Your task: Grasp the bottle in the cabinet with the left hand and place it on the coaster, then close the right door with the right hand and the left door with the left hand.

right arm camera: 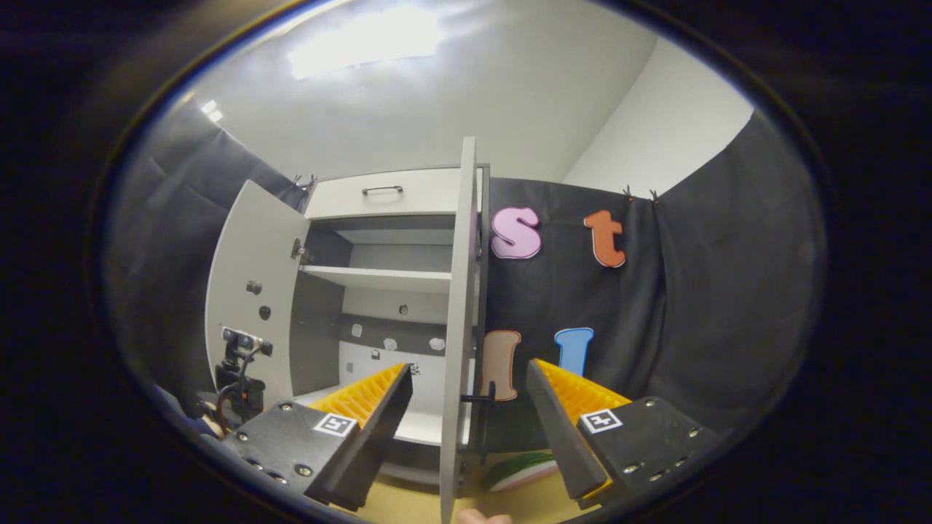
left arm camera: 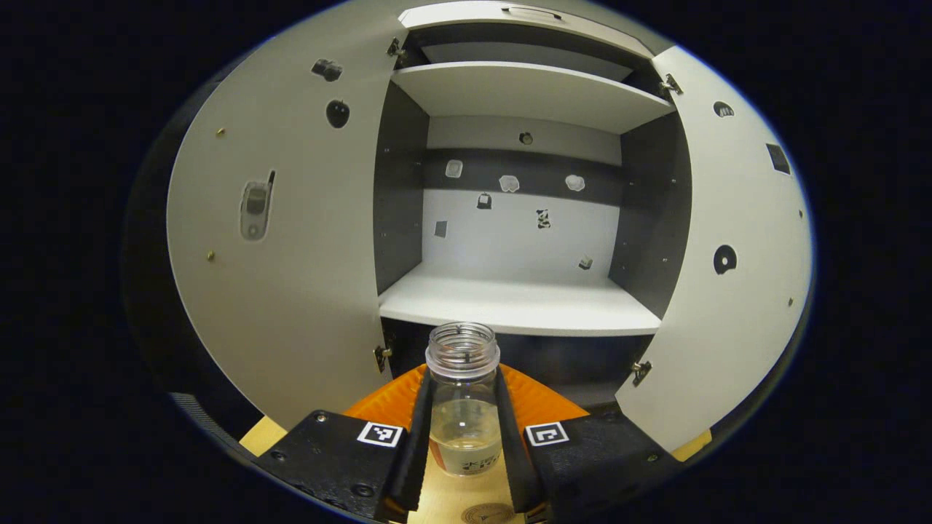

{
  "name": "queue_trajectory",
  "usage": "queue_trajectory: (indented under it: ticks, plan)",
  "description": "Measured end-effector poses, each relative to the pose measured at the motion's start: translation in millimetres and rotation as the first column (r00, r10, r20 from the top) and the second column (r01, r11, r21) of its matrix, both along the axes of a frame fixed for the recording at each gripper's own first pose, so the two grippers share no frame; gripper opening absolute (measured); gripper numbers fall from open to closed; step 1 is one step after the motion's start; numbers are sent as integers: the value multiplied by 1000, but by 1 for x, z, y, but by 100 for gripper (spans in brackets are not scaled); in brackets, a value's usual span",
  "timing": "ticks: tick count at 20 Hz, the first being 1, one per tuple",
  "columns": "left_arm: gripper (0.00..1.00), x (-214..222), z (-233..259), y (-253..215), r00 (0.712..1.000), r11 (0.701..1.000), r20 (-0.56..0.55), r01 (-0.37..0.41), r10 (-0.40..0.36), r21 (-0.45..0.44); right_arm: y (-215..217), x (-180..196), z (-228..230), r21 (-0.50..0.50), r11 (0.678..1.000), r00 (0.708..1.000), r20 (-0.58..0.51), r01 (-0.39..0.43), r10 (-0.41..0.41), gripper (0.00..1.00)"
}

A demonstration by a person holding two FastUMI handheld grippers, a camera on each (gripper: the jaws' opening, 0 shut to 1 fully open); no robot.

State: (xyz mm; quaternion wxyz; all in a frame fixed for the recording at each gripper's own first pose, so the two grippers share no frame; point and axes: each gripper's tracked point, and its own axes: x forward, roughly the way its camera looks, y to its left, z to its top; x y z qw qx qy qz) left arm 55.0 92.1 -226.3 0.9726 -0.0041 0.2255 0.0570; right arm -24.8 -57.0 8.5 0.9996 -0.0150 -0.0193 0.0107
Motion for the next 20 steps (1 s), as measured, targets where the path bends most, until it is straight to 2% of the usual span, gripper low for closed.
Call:
queue_trajectory:
  ticks: [5, 7, 14, 20]
  plan:
    - [50, -34, -49, -3, 999, 998, -47, -12, 9, -68, 4, -1, -3, -2, 1000, 1000, -8, -24, 23, 96]
    - [47, -46, -65, -3, 998, 996, -58, -14, 9, -88, 2, -3, -3, -11, 1000, 1000, -5, -21, 21, 96]
    - [47, -78, -112, -23, 995, 978, -79, 46, -63, -202, -2, -8, 3, -21, 1000, 1000, 8, -19, 19, 96]
    - [47, -97, -159, -39, 984, 955, -153, 47, -96, -294, -1, -14, 5, -34, 999, 1000, 15, -18, 19, 96]
